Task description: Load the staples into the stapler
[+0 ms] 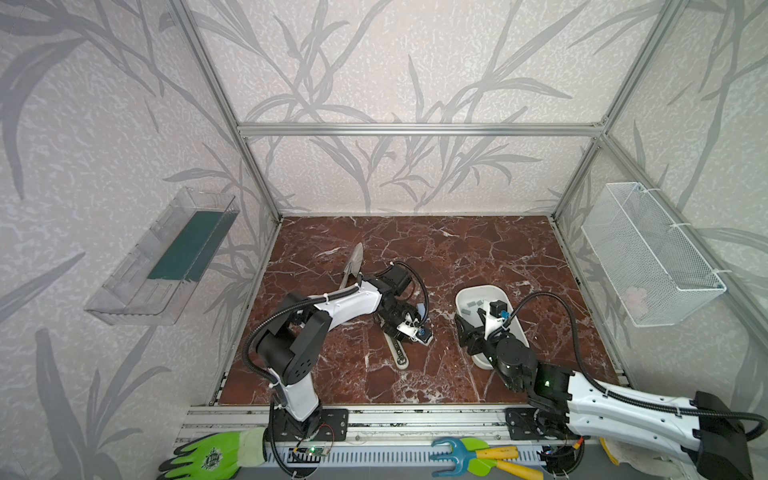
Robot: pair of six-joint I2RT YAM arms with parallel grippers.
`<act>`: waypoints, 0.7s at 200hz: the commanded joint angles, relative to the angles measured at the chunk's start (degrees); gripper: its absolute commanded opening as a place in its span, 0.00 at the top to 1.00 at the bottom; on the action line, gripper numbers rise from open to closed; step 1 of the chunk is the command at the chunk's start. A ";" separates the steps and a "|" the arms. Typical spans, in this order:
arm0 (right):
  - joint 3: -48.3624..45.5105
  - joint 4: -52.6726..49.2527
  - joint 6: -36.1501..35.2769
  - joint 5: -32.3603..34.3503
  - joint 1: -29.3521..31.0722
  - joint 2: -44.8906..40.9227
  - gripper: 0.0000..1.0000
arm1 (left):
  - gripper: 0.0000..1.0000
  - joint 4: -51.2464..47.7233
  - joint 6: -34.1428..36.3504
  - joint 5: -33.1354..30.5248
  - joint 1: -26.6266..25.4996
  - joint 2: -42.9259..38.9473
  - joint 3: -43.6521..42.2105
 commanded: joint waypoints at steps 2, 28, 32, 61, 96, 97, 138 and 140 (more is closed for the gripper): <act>-0.07 1.44 0.40 -0.84 -0.30 0.26 0.26 | 0.50 -0.20 0.11 -0.10 -0.27 1.28 1.14; 0.38 1.24 0.48 -1.06 -0.32 0.86 0.26 | 0.49 -0.93 0.35 -0.87 -0.33 3.25 2.87; 0.38 1.27 0.45 -1.06 -0.30 0.82 0.26 | 0.49 -1.33 0.45 -1.01 -0.40 3.62 3.21; 0.08 0.71 0.32 -0.80 -0.34 -0.44 0.26 | 0.50 -3.98 2.08 -2.21 -0.44 5.11 4.41; -0.84 0.69 0.11 -0.45 -0.55 -2.25 0.26 | 0.54 -3.62 1.79 -2.07 -0.47 5.48 4.49; -0.85 0.66 0.10 -0.45 -0.56 -2.23 0.26 | 0.54 -3.63 1.80 -2.05 -0.46 5.50 4.49; -1.20 0.56 0.41 -0.80 -0.52 -3.18 0.25 | 0.54 -3.95 2.16 -3.17 -0.61 6.47 4.45; -1.20 0.55 0.37 -0.80 -0.59 -3.18 0.26 | 0.54 -3.91 2.16 -3.20 -0.64 6.53 4.48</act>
